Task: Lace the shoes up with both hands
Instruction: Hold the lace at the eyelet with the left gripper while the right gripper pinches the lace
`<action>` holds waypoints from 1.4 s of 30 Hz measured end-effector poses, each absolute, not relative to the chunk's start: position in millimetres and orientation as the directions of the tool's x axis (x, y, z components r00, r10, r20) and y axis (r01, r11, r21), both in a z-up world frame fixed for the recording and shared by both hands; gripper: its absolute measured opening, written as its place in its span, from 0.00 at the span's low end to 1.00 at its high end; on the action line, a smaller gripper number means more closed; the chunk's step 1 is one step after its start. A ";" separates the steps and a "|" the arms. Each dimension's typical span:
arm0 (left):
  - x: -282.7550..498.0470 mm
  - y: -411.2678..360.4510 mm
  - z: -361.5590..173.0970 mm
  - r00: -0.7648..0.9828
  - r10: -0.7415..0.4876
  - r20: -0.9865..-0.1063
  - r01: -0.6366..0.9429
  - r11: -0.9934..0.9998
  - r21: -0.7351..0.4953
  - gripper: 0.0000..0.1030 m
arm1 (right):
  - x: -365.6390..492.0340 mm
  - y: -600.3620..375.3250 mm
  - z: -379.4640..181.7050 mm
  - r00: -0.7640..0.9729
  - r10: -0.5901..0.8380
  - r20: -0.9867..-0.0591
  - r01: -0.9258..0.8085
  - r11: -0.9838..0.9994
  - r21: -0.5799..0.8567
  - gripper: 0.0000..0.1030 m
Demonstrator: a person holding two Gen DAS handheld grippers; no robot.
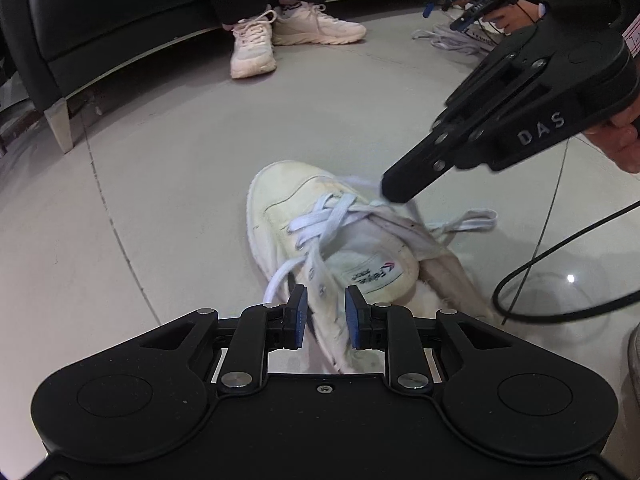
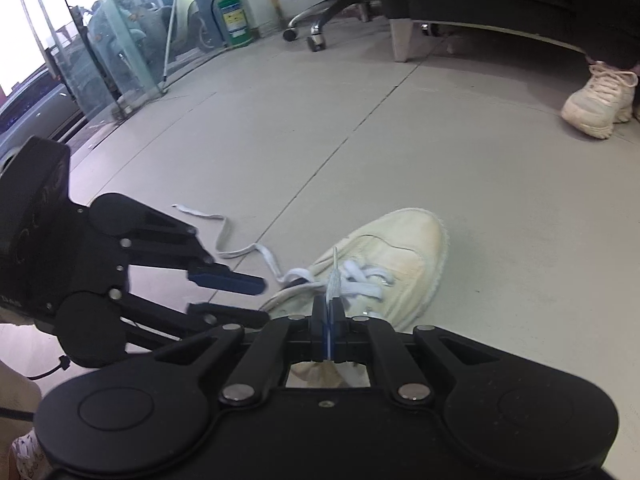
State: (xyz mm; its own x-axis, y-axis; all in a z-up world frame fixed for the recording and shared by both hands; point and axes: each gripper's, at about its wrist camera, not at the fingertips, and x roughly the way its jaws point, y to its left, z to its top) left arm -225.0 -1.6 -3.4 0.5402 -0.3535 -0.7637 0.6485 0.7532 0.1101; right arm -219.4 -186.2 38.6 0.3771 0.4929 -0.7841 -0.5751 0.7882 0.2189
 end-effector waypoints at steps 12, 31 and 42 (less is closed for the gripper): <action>-195.6 25.5 -6.6 0.488 -0.421 -0.765 0.551 0.828 -0.104 0.03 | -225.9 -162.8 27.9 0.303 0.482 -0.822 -0.671 0.720 0.175 0.01; -166.6 54.5 -17.1 0.396 -0.518 -0.759 0.389 0.843 -0.372 0.03 | -220.2 -144.7 19.3 0.234 0.410 -0.882 -0.704 0.697 0.137 0.01; -166.2 57.1 -17.3 0.391 -0.523 -0.758 0.385 0.840 -0.382 0.03 | -221.5 -142.9 19.4 0.232 0.408 -0.883 -0.714 0.688 0.131 0.01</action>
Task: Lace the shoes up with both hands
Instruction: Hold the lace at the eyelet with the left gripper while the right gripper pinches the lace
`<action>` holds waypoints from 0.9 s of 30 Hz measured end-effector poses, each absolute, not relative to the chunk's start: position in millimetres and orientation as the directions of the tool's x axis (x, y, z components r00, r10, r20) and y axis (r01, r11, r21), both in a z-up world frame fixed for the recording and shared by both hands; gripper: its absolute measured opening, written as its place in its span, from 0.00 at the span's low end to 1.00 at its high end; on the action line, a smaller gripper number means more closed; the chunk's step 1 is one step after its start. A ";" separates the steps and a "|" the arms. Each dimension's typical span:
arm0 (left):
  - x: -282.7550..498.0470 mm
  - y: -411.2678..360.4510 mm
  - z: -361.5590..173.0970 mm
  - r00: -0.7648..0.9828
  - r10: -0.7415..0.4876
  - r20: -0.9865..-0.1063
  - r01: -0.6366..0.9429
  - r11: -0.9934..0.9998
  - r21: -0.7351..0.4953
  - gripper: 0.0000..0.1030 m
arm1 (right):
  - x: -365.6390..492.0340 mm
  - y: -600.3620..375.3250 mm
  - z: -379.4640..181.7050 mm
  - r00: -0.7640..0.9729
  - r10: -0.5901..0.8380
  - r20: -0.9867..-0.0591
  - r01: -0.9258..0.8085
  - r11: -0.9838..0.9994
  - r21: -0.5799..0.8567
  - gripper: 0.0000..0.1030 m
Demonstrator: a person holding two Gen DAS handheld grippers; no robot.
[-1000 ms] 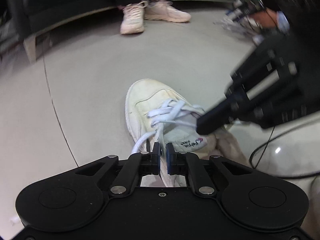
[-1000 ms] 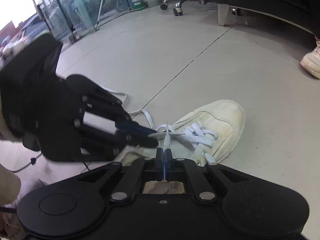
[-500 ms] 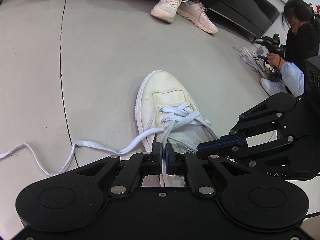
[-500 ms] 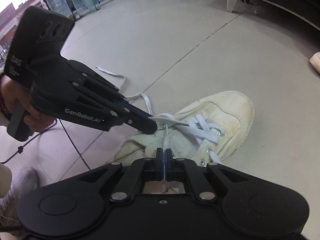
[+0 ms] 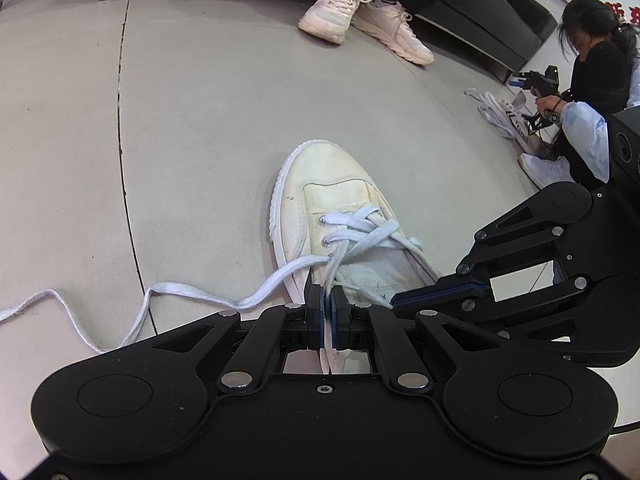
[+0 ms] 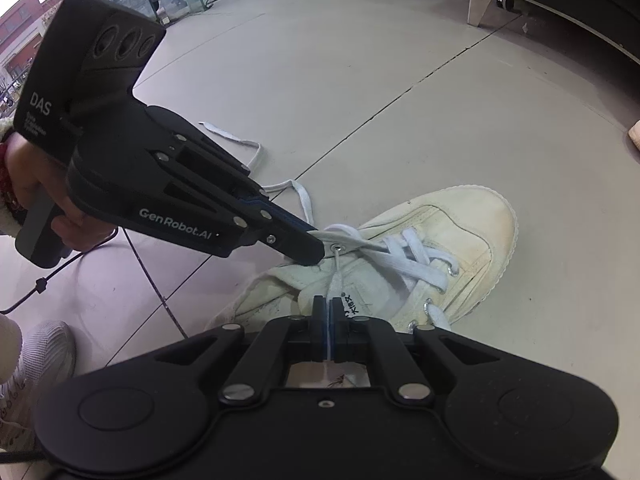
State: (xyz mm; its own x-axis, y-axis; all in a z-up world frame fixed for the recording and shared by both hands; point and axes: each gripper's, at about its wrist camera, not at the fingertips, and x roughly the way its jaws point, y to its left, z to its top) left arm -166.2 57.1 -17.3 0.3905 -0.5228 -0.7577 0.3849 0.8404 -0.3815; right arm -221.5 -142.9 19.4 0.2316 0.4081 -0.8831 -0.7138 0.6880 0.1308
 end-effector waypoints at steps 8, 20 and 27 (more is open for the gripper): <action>-167.2 58.1 -16.4 0.390 -0.523 -0.758 0.386 0.840 -0.380 0.03 | -216.8 -142.4 17.7 0.232 0.406 -0.884 -0.700 0.701 0.138 0.01; -167.5 58.6 -15.9 0.387 -0.525 -0.758 0.387 0.839 -0.383 0.03 | -214.7 -142.2 15.7 0.235 0.405 -0.884 -0.691 0.709 0.141 0.01; -166.7 60.0 -16.6 0.383 -0.530 -0.757 0.384 0.836 -0.391 0.04 | -216.4 -139.4 17.7 0.236 0.420 -0.877 -0.700 0.699 0.146 0.01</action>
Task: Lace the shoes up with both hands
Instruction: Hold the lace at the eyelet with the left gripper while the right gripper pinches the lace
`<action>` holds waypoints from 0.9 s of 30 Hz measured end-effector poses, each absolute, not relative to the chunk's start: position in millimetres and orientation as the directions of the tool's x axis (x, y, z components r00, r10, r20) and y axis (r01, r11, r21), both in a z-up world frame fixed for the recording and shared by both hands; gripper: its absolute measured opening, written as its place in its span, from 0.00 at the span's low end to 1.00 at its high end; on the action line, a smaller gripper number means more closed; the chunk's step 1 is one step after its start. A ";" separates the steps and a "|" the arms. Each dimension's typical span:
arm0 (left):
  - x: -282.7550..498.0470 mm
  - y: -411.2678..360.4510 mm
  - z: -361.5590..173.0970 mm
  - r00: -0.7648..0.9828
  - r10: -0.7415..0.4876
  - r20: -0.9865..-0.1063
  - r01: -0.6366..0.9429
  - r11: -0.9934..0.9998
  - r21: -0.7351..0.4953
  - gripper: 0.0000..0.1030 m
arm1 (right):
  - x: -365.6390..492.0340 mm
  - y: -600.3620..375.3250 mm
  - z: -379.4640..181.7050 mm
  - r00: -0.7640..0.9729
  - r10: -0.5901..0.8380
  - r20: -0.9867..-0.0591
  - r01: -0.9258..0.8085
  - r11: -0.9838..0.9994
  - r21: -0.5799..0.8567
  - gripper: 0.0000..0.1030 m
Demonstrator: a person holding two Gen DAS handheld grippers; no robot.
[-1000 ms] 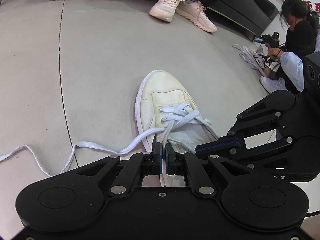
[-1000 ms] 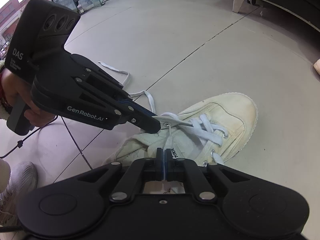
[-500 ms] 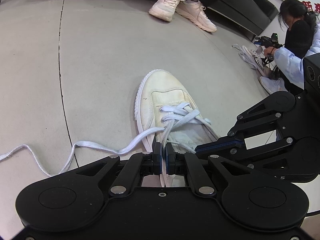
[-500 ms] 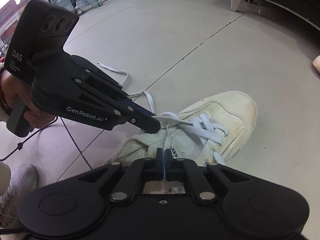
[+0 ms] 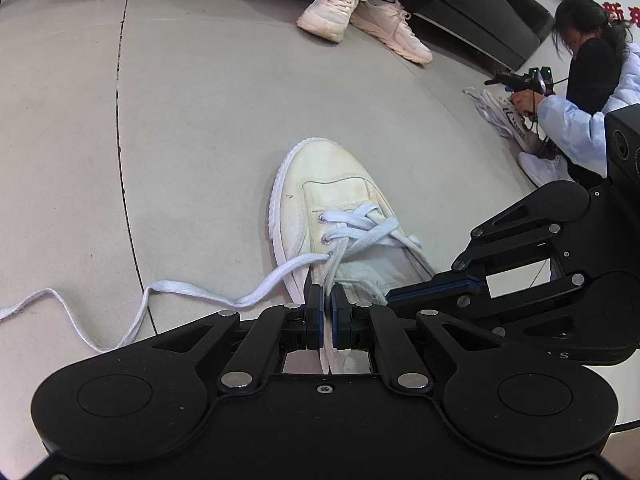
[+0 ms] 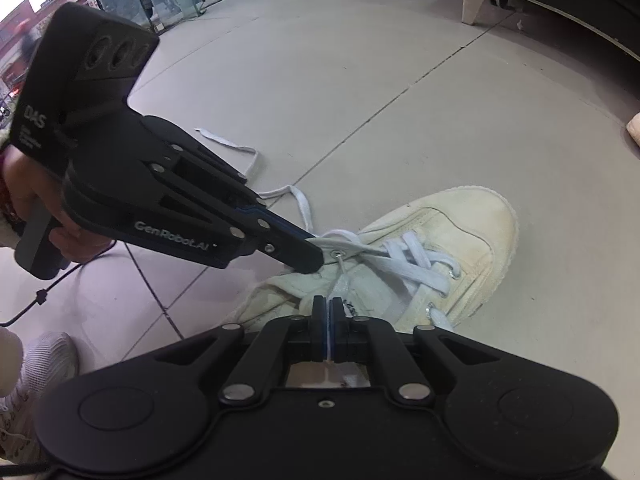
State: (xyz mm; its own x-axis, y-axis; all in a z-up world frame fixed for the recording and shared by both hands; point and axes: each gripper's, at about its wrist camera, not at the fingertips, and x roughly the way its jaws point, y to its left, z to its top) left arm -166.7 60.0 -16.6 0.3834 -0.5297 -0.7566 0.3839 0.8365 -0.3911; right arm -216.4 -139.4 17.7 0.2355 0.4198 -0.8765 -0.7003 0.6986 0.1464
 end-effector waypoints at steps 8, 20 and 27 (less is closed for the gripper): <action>-166.3 59.8 -17.0 0.381 -0.531 -0.757 0.387 0.835 -0.391 0.04 | -215.6 -138.4 21.5 0.243 0.427 -0.871 -0.695 0.703 0.151 0.01; -166.2 60.5 -16.7 0.379 -0.531 -0.758 0.387 0.835 -0.392 0.05 | -214.7 -139.7 23.3 0.241 0.429 -0.871 -0.692 0.705 0.156 0.01; -165.6 60.1 -16.9 0.377 -0.534 -0.757 0.388 0.833 -0.394 0.05 | -213.8 -136.3 18.4 0.232 0.424 -0.875 -0.700 0.698 0.153 0.01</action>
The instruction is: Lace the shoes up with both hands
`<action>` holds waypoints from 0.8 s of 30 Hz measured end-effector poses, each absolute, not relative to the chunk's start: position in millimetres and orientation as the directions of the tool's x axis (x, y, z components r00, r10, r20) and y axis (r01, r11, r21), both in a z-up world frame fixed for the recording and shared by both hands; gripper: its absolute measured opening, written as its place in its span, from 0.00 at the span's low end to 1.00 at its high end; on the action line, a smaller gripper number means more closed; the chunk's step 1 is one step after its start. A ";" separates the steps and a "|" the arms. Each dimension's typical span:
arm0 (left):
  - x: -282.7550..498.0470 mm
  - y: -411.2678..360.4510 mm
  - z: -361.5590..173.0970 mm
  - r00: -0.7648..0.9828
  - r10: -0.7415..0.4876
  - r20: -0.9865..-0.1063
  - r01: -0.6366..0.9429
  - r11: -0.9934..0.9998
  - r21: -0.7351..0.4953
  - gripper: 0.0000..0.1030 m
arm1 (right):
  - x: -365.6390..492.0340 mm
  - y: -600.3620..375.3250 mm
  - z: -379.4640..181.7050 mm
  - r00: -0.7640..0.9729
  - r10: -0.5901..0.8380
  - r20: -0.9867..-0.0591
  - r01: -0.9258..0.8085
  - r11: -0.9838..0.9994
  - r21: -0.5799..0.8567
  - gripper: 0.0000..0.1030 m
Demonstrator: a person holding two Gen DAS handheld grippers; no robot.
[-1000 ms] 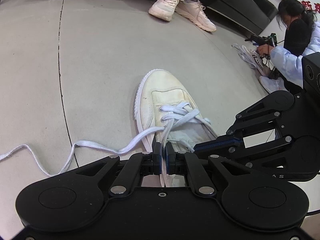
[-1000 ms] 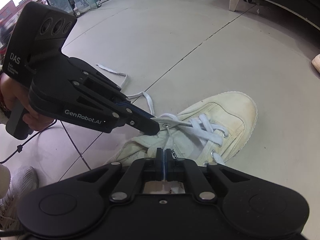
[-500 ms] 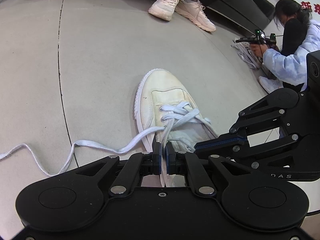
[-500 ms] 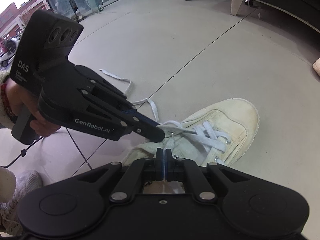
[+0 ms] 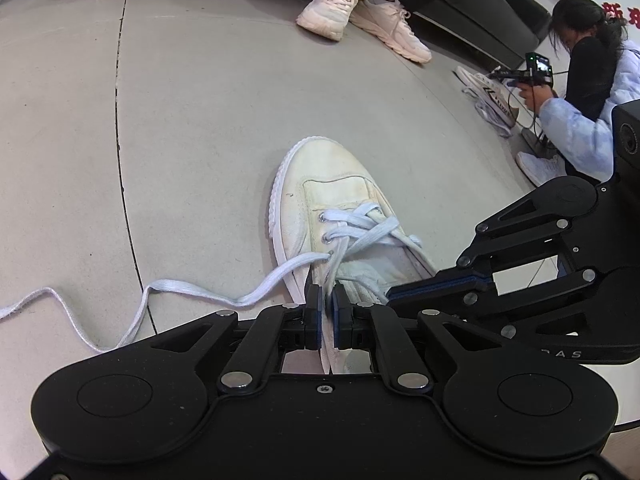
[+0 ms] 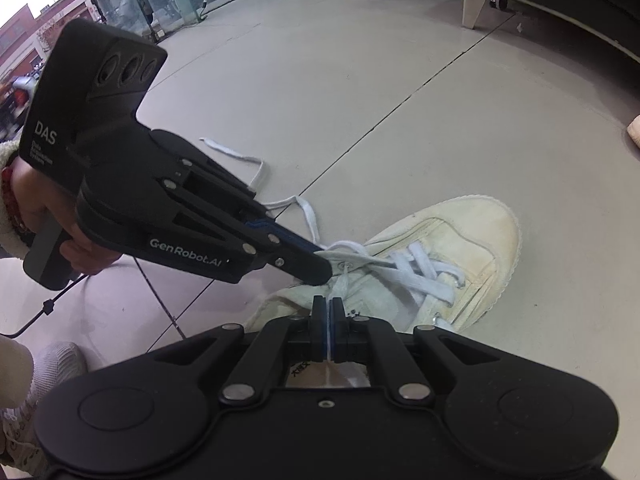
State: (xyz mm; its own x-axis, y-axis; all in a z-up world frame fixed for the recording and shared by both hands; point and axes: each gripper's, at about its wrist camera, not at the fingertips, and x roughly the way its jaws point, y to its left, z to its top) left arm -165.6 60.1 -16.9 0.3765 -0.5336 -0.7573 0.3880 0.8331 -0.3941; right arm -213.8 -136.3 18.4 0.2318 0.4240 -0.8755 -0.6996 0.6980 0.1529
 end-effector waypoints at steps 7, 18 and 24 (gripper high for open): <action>-169.8 64.2 -13.8 0.370 -0.551 -0.748 0.405 0.820 -0.404 0.05 | -212.1 -131.6 13.1 0.249 0.394 -0.885 -0.726 0.681 0.098 0.01; -163.1 78.2 -12.6 0.367 -0.596 -0.714 0.373 0.798 -0.474 0.07 | -205.0 -124.1 7.3 0.310 0.396 -0.864 -0.752 0.659 0.032 0.01; -156.8 90.9 -13.5 0.369 -0.620 -0.693 0.315 0.785 -0.534 0.09 | -211.4 -124.2 -0.6 0.316 0.398 -0.862 -0.781 0.625 0.002 0.01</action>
